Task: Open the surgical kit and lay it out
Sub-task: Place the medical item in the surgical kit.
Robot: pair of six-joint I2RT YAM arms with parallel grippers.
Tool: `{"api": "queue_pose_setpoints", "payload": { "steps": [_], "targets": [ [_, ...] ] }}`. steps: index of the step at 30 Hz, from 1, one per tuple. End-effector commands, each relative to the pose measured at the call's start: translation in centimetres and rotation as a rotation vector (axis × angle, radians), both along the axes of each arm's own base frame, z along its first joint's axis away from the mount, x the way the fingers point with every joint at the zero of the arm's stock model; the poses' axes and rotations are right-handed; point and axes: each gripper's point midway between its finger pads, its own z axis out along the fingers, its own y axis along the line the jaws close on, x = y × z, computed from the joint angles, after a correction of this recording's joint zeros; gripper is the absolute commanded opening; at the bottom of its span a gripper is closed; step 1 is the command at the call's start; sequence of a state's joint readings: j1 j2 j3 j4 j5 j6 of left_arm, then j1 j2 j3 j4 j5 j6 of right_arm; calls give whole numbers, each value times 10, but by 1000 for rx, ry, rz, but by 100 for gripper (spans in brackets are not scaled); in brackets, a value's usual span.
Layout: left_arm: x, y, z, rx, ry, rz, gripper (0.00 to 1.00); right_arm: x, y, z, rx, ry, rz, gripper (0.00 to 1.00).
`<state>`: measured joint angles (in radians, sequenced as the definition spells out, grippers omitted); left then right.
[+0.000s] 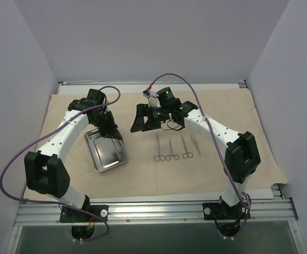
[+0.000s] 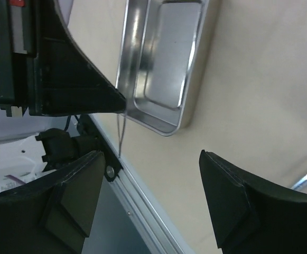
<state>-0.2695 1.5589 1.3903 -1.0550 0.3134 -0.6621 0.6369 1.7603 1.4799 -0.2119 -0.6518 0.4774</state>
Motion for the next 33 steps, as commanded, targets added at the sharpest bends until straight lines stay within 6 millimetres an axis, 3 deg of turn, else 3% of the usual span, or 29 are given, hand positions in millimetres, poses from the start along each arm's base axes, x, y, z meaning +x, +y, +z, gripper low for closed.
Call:
{"api": "queue_pose_setpoints", "payload": {
  "steps": [1,13,23,25,28,29,30,31,33],
  "targets": [
    [6,-23,28,-148,-30,18,2,-12,30,29,125,-1,80,72],
    [10,-35,42,-216,-31,40,2,-37,44,2,79,41,127,61],
    [11,-39,50,-242,-39,31,2,-47,53,-23,27,85,170,45],
    [11,-39,50,-242,-39,31,2,-45,52,-28,5,86,162,37],
    [10,-40,49,-253,-38,30,4,-43,52,-30,-15,82,162,6],
    [10,-40,49,-255,-37,32,18,-38,49,-35,-43,76,137,0],
    [10,-35,49,-238,-36,43,40,-36,44,-38,-64,77,118,0],
    [14,-26,47,-194,-63,63,71,-35,37,-43,-89,89,100,0],
    [20,-10,46,-145,-100,66,79,-23,10,-54,-142,95,11,0]
  ]
}}
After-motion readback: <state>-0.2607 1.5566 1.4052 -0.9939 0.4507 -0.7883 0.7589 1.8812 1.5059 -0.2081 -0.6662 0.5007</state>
